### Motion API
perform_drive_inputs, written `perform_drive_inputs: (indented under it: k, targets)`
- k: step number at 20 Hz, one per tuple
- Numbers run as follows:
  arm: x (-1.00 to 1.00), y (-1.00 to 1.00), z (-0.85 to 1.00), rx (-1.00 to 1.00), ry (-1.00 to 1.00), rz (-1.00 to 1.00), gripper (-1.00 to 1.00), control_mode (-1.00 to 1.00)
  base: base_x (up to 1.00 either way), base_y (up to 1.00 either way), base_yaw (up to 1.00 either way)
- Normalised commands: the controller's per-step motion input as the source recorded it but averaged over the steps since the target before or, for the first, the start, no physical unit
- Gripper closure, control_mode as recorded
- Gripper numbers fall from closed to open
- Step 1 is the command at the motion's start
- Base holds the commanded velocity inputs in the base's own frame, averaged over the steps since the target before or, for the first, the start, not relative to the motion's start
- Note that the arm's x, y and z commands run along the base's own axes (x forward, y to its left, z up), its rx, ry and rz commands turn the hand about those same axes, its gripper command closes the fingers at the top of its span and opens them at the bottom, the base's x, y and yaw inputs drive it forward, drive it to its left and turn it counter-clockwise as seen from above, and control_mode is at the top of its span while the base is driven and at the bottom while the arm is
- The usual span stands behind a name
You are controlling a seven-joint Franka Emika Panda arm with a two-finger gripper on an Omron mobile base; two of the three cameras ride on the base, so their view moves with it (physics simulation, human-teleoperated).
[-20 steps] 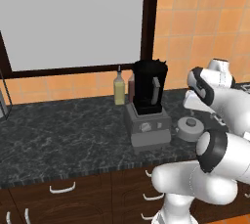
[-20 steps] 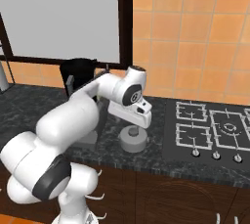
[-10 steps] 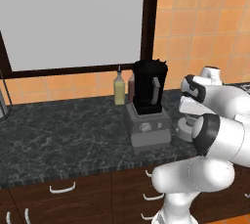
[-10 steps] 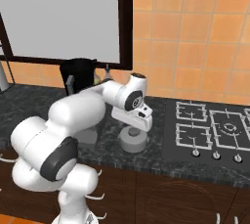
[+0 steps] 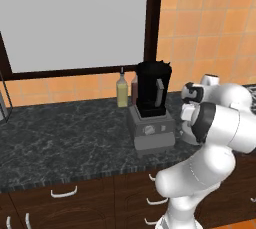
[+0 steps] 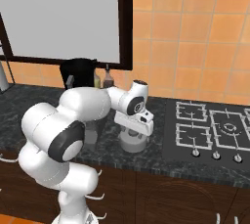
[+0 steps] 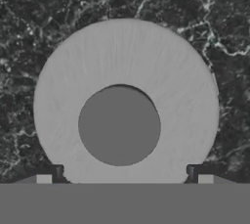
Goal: Close the lid blender by securely placing the lid on top.
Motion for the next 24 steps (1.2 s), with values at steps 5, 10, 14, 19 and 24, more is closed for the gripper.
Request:
perform_drive_inputs:
  k: [5,10,14,19,24]
  targets:
    - [0.25,-0.02,-0.12,0.00,0.00,0.00,-1.00,-1.00,0.00,0.00,0.00]
    - [0.29,-0.05,-0.20,-0.01,0.00,0.00,-1.00,-1.00,0.00,0.00,0.00]
    - [0.14,-0.03,-0.19,0.00,0.00,0.00,1.00,-1.00,0.00,0.00,0.00]
    - [0.00,0.00,-0.09,0.00,0.00,0.00,1.00,-1.00,0.00,0.00,0.00]
    - [0.00,0.00,0.00,0.00,0.00,0.00,1.00,-1.00,0.00,0.00,0.00]
